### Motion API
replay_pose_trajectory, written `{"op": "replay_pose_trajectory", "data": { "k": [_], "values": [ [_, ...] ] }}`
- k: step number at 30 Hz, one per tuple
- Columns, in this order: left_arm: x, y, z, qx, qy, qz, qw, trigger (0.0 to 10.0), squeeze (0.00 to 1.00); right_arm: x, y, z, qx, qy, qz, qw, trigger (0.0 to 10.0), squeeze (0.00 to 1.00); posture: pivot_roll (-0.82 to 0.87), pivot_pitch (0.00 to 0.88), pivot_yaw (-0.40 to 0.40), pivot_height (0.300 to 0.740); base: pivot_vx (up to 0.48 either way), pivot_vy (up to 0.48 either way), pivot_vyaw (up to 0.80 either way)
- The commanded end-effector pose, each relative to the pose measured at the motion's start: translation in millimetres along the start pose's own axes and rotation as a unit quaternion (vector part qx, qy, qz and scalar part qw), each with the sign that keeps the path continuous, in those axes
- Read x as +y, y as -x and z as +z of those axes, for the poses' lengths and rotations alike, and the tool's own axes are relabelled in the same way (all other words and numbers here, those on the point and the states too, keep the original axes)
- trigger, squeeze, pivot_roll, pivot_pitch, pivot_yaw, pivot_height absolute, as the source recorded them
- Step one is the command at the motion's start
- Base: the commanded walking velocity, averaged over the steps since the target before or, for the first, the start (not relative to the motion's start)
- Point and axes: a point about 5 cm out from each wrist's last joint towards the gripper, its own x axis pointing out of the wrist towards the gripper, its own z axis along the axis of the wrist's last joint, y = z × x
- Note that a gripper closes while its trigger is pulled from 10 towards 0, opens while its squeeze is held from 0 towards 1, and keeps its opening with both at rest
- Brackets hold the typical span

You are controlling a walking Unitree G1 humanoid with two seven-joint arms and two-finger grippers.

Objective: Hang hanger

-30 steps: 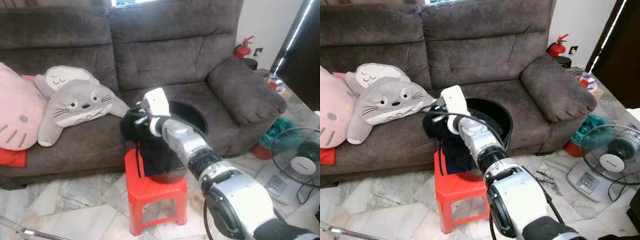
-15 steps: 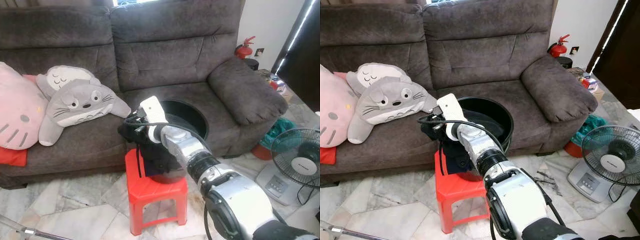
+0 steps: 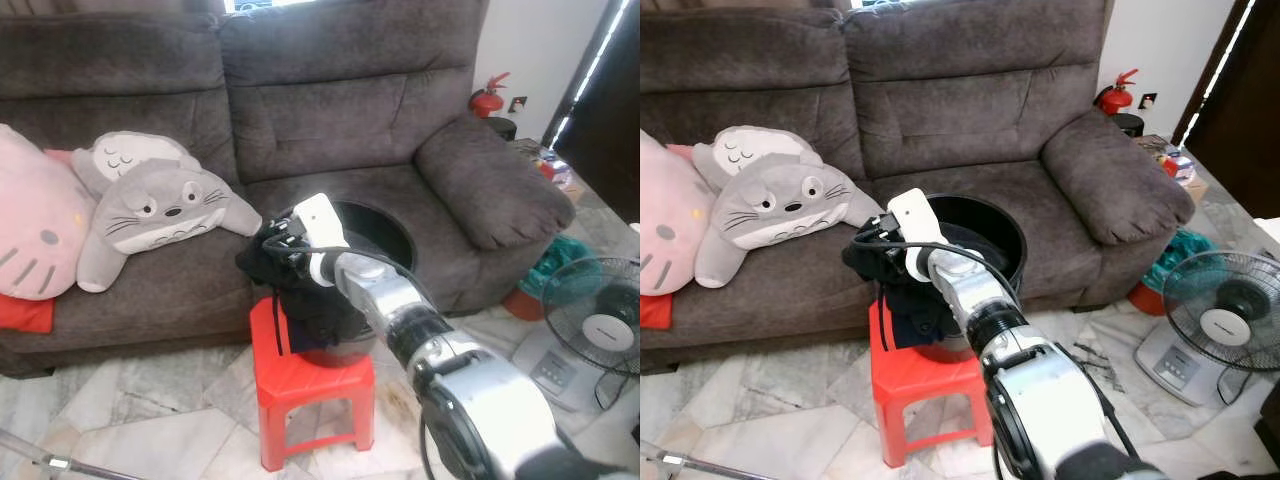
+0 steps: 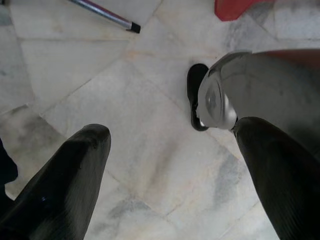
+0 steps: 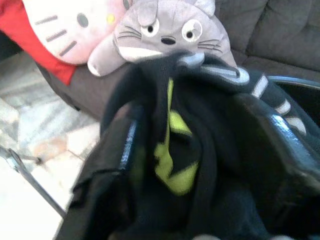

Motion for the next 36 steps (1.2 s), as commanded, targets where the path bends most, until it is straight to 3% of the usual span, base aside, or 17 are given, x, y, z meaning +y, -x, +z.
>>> {"op": "replay_pose_trajectory", "data": {
  "k": [1, 4, 5, 6, 7, 8, 9, 10, 11, 13, 16, 18, 23, 27, 33, 36],
  "values": [
    [-0.3, 0.6, -3.8, 0.010, -0.007, -0.001, 1.000, 10.0, 0.00, -0.8, 2.4, 6.3, -0.014, 0.020, -0.001, 1.000, 10.0, 1.00, -0.15, 0.000, 0.018, 0.732, 0.000, 0.000, 0.00],
    [-0.5, 0.6, -3.8, 0.010, -0.007, 0.000, 1.000, 10.0, 0.00, -4.1, 11.4, 2.4, -0.030, 0.035, -0.011, 0.999, 10.0, 1.00, -0.15, 0.000, 0.018, 0.732, 0.000, 0.000, 0.00],
    [-0.6, 0.6, -4.0, 0.011, -0.007, 0.000, 1.000, 10.0, 0.00, -5.4, 18.1, 0.6, -0.043, 0.040, -0.018, 0.998, 10.0, 0.68, -0.16, 0.000, 0.019, 0.732, 0.000, 0.000, 0.00],
    [-0.6, 0.6, -4.1, 0.011, -0.007, 0.000, 1.000, 10.0, 0.00, -5.8, 20.6, 0.1, -0.047, 0.041, -0.021, 0.998, 10.0, 0.68, -0.16, 0.000, 0.019, 0.732, 0.000, 0.000, 0.00],
    [-0.7, 0.7, -4.2, 0.011, -0.008, 0.000, 1.000, 10.0, 0.00, -6.2, 25.5, -0.2, -0.057, 0.042, -0.026, 0.997, 10.0, 0.17, -0.16, 0.000, 0.019, 0.732, 0.000, 0.000, 0.00],
    [-0.8, 0.7, -4.3, 0.011, -0.008, -0.001, 1.000, 10.0, 0.00, -6.7, 30.9, 0.1, -0.068, 0.045, -0.033, 0.996, 10.0, 0.00, -0.16, 0.000, 0.019, 0.732, 0.000, 0.000, 0.00],
    [-0.8, 0.7, -4.6, 0.012, -0.008, -0.001, 1.000, 10.0, 0.00, -7.7, 43.6, 1.6, -0.089, 0.060, -0.053, 0.993, 10.0, 0.00, -0.17, 0.000, 0.020, 0.732, 0.000, 0.000, 0.00],
    [-0.8, 0.7, -4.6, 0.012, -0.008, -0.001, 1.000, 10.0, 0.00, -7.7, 43.6, 1.6, -0.089, 0.060, -0.053, 0.993, 10.0, 0.00, -0.17, 0.000, 0.020, 0.732, 0.000, 0.000, 0.00],
    [-0.6, 0.8, -4.6, 0.012, -0.010, -0.002, 1.000, 10.0, 0.00, -5.6, 56.1, 1.3, -0.098, 0.086, -0.066, 0.989, 10.0, 0.00, -0.18, 0.000, 0.024, 0.732, 0.000, 0.000, 0.00],
    [-0.6, 0.7, -4.6, 0.013, -0.012, -0.003, 1.000, 10.0, 0.00, -5.2, 65.2, -1.6, -0.095, 0.112, -0.084, 0.986, 10.0, 0.00, -0.18, 0.000, 0.025, 0.732, 0.000, 0.000, 0.00],
    [-0.7, 0.7, -4.4, 0.013, -0.014, -0.004, 1.000, 10.0, 0.00, -9.9, 79.6, -9.4, -0.081, 0.102, -0.129, 0.983, 10.0, 0.00, -0.18, 0.000, 0.024, 0.732, 0.000, 0.000, 0.00],
    [-0.7, 0.7, -4.3, 0.012, -0.014, -0.003, 1.000, 10.0, 0.00, -18.5, 91.0, -20.5, -0.046, 0.120, -0.172, 0.977, 10.0, 0.00, -0.18, 0.000, 0.022, 0.732, 0.000, 0.000, 0.00],
    [0.1, 0.7, -3.9, 0.011, -0.015, -0.003, 1.000, 10.0, 0.00, -26.5, 103.5, -39.8, 0.011, 0.154, -0.201, 0.968, 10.0, 0.00, -0.19, 0.000, 0.024, 0.732, 0.000, 0.000, 0.00],
    [1.3, 0.6, -3.5, 0.012, -0.017, -0.002, 1.000, 10.0, 0.00, -38.0, 119.2, -69.8, 0.088, 0.178, -0.227, 0.953, 10.0, 0.00, -0.19, 0.000, 0.032, 0.732, 0.000, 0.000, 0.00],
    [1.9, 0.6, -3.2, 0.012, -0.018, -0.002, 1.000, 10.0, 0.00, -41.2, 123.9, -78.8, 0.112, 0.170, -0.239, 0.949, 10.0, 0.00, -0.19, 0.000, 0.032, 0.732, 0.000, 0.000, 0.00],
    [3.1, 0.6, -2.6, 0.012, -0.022, -0.003, 1.000, 10.0, 0.00, -51.0, 113.2, -84.3, 0.121, 0.181, -0.225, 0.950, 10.0, 0.00, -0.19, 0.000, 0.036, 0.732, 0.000, 0.000, 0.00]
  ]
}}
